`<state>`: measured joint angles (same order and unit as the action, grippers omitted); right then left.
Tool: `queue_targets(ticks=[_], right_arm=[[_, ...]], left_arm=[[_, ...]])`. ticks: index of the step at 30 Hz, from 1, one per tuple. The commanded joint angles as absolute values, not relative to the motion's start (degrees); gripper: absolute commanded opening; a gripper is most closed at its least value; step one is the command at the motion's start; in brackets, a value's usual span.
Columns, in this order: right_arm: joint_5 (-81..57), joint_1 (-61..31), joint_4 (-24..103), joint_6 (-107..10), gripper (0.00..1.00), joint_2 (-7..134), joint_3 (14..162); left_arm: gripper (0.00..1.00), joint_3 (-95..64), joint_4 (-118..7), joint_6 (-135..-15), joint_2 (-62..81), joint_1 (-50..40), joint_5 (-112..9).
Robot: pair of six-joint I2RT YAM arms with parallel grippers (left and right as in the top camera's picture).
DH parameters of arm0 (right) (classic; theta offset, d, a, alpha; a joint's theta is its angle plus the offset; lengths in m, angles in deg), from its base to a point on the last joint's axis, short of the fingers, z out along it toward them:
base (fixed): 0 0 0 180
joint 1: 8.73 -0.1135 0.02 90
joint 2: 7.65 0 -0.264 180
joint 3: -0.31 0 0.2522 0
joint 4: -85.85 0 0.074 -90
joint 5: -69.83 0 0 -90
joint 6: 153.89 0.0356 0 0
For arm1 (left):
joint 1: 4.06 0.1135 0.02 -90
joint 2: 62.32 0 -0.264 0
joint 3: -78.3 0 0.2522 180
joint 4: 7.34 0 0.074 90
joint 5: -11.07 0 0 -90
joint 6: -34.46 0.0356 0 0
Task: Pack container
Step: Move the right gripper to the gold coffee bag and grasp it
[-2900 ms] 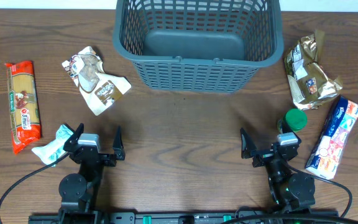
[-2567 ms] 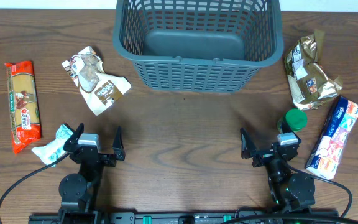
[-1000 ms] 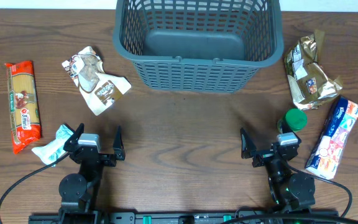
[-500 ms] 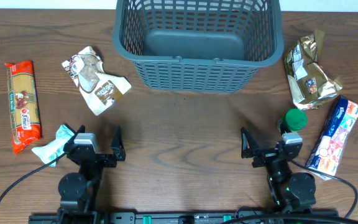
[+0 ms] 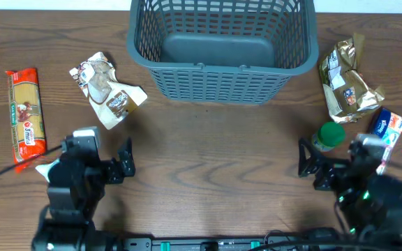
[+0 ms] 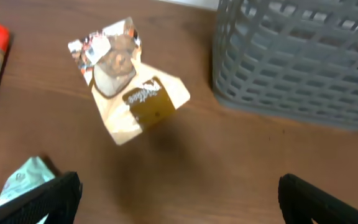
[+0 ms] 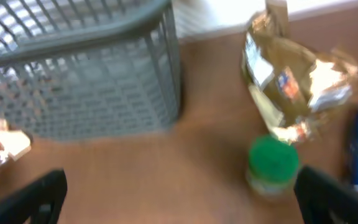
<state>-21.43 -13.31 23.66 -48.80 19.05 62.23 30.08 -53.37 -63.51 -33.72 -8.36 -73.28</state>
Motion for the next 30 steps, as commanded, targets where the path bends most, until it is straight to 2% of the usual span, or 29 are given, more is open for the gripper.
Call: queue_targets(ticks=[1,5,8,14,23,30], right_arm=[[-21.8,-12.7,14.5,-52.3,0.99,30.6,76.9],[-19.5,-12.7,-0.9,-53.3,0.99,44.2,95.7],[-19.6,-12.7,-7.2,-55.8,0.99,51.3,107.3],[-27.0,-9.0,-8.3,-56.1,0.99,62.6,122.2],[-20.6,5.2,-14.2,-67.2,0.99,89.4,145.2],[-18.0,11.9,-13.1,-69.0,0.99,103.0,151.3]], left_arm=[[0.98,23.0,-56.4,-64.3,-28.7,-8.6,-72.9],[0.98,16.3,-59.8,-64.2,-23.1,-8.6,-72.9],[0.98,13.1,-61.8,-63.1,-19.8,-8.6,-72.9],[0.98,11.5,-63.7,-61.6,-15.7,-8.6,-72.9],[0.98,11.5,-63.9,-60.7,-14.6,-8.6,-75.8],[0.98,11.5,-63.9,-60.7,-14.6,-8.6,-76.2]])
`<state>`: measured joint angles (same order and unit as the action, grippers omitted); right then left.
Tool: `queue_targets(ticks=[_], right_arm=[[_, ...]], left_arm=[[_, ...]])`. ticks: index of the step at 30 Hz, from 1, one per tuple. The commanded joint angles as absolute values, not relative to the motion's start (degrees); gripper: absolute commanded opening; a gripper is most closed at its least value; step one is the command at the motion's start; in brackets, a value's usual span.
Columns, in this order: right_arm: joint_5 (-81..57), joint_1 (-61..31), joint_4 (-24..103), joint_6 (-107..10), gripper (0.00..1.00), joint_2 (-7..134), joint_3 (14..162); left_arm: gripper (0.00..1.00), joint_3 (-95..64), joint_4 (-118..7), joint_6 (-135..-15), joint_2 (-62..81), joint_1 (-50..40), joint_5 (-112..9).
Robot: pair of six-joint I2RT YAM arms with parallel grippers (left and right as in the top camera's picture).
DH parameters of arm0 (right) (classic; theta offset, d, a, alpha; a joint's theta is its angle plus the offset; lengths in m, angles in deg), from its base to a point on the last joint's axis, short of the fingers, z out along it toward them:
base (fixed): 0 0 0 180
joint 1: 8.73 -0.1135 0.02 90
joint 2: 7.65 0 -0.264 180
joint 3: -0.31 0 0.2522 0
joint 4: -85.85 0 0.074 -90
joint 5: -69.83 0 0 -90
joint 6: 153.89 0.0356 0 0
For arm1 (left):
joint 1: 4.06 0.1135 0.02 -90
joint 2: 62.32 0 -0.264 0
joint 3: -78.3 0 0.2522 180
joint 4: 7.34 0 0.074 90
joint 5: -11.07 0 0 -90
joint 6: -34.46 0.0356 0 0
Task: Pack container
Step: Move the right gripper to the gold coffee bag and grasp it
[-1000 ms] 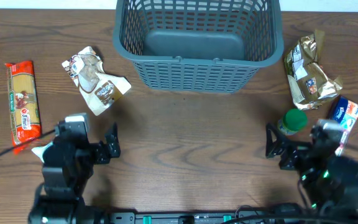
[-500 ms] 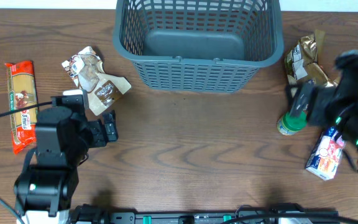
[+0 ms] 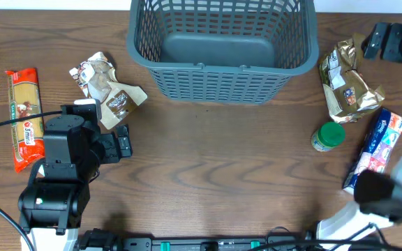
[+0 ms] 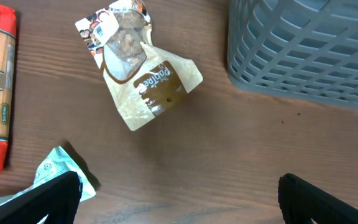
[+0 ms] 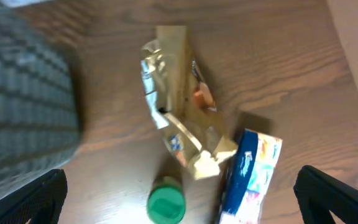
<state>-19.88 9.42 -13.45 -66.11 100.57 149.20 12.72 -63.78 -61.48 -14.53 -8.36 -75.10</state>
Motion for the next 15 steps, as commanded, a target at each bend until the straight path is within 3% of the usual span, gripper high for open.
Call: queue_targets(ticks=[1,15], right_arm=[[-18.0,12.5,-12.9,-69.4,0.99,104.7,151.3],[-18.7,12.5,-10.4,-73.3,0.99,122.2,151.3]], left_arm=[[0.98,11.5,-63.9,-60.7,-14.6,-8.6,-76.2],[0.98,11.5,-63.3,-60.7,-14.4,-8.6,-77.1]])
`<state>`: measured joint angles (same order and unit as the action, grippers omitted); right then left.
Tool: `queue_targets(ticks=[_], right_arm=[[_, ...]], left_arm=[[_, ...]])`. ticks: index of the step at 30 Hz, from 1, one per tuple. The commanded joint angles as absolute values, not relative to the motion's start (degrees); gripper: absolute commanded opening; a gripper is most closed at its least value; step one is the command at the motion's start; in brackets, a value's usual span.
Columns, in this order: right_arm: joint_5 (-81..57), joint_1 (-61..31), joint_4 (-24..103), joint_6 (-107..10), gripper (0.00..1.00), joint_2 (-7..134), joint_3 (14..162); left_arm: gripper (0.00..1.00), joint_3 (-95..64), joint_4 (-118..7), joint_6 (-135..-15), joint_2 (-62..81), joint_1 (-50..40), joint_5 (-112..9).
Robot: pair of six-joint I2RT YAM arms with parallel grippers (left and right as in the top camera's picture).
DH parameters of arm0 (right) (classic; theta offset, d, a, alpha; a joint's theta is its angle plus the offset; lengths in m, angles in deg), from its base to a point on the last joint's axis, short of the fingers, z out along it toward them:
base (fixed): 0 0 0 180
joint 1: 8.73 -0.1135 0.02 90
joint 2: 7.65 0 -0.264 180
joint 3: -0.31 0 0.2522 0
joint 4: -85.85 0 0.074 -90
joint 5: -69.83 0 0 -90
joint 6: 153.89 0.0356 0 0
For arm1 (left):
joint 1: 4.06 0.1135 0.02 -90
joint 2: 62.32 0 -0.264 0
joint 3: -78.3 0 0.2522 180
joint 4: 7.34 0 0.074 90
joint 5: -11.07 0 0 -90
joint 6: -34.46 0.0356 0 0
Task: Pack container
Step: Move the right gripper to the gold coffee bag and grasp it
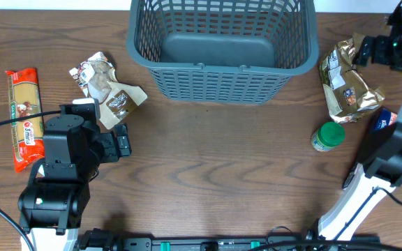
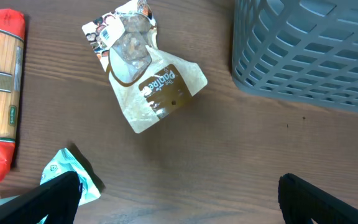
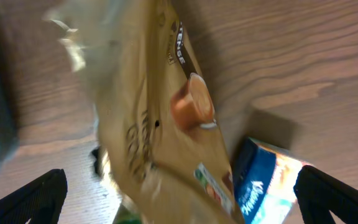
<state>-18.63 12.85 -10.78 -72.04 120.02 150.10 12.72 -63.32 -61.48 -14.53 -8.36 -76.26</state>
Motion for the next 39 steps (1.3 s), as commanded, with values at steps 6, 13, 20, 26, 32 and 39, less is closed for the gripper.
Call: queue_targets(ticks=[6,13,20,26,32,39], right_arm=[[-18.6,11.8,-9.6,-73.8,0.99,127.7,151.3],[-18.6,11.0,-9.6,-73.8,0.99,133.3,151.2],[-18.6,9.9,-9.8,-73.8,0.99,134.7,151.3],[-18.6,10.0,-10.0,-73.8,0.99,134.1,151.3],[-18.6,9.9,-9.8,-73.8,0.99,134.1,151.1],[-18.2,9.9,-7.1,-73.6,0.99,134.6,147.6]], left_arm=[[0.99,11.5,-63.0,-60.7,-14.5,-8.6,-77.1],[0.98,11.5,-63.0,-60.8,-14.5,-8.6,-77.1],[0.98,11.5,-63.0,-60.7,-14.4,-8.6,-77.1],[0.98,11.5,-63.0,-60.7,-14.4,-8.6,-77.1],[0.98,11.5,-63.1,-60.7,-14.0,-8.6,-77.1],[0.98,11.5,-63.1,-60.5,-13.1,-8.6,-77.1]])
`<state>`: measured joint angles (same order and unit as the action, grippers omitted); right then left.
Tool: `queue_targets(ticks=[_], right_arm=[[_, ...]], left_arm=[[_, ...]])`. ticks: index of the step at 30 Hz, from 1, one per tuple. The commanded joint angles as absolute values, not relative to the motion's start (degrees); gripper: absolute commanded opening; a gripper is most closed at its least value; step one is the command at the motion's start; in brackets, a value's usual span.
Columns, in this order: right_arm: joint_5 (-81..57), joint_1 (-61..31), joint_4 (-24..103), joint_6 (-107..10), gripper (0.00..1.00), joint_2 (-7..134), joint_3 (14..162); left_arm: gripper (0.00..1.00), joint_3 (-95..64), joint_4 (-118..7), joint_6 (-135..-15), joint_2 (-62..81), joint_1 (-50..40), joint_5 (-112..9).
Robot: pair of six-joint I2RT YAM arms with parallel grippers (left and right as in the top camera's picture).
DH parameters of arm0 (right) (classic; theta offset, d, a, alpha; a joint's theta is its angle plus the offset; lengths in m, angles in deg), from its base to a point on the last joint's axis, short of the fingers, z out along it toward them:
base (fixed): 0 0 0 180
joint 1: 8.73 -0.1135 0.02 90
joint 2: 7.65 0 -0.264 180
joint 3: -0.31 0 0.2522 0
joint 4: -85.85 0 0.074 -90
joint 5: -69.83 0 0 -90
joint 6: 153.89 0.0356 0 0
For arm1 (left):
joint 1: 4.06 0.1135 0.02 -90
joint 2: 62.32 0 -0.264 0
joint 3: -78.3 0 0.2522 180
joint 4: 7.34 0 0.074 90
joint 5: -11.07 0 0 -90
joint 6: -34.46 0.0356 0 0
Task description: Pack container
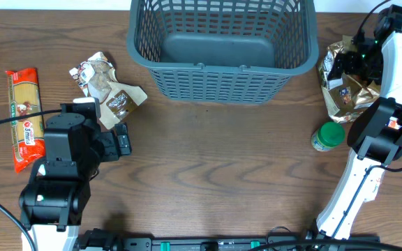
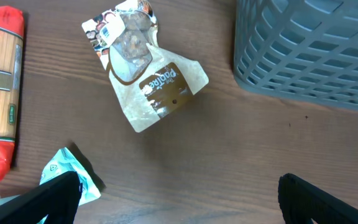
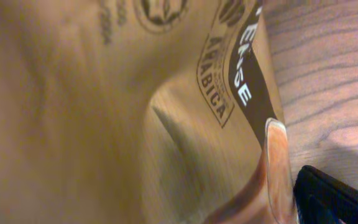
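The grey basket (image 1: 222, 42) stands at the back centre. A gold coffee bag (image 1: 342, 89) lies to its right, and my right gripper (image 1: 353, 63) is down on the bag's upper part. The bag (image 3: 135, 106) fills the right wrist view. My right gripper (image 3: 179, 186) is open: one finger (image 3: 337, 199) shows at the bag's edge, the other is hidden behind the bag. My left gripper (image 1: 121, 143) hangs open just below a tan snack bag (image 2: 145, 71). In its wrist view, my left gripper (image 2: 179, 183) has only bare table between its fingers.
A red spaghetti pack (image 1: 25, 115) lies at the far left. A teal packet (image 2: 67, 177) sits by my left finger. A green-lidded jar (image 1: 329, 136) stands below the coffee bag. My right arm (image 1: 379, 125) stretches along the table's right edge.
My right gripper was at the coffee bag's upper right edge and is now lower and further left, down on the bag, which fills its wrist view. The left arm has not moved.
Both grippers were open and low at the table's front edge. Then my left gripper was nearer the snack bag, and my right gripper was at the far right corner. My right gripper then stood over the coffee bag, and now sits around its top.
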<state>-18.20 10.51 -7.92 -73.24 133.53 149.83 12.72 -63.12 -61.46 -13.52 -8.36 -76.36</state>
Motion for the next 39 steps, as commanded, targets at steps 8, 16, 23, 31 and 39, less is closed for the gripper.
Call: queue_targets(ticks=[8,16,23,31,39], right_arm=[[-18.2,9.7,-1.8,-73.6,0.99,135.3,138.2],[-18.2,9.6,4.1,-72.8,0.99,135.4,131.0],[-18.2,9.6,5.5,-72.5,0.96,135.4,129.6],[-18.2,9.6,5.5,-72.6,0.61,135.4,129.6],[-18.2,9.6,5.4,-72.5,0.09,135.4,129.6]], left_arm=[[0.98,11.5,-63.1,-60.5,-13.0,-8.6,-77.1],[0.98,11.5,-63.1,-60.5,-13.0,-8.6,-77.1],[0.98,11.5,-63.1,-60.5,-13.0,-8.6,-77.1],[0.98,11.5,-63.1,-60.5,-13.0,-8.6,-77.1],[0.98,11.5,-63.1,-60.5,-13.0,-8.6,-77.1]])
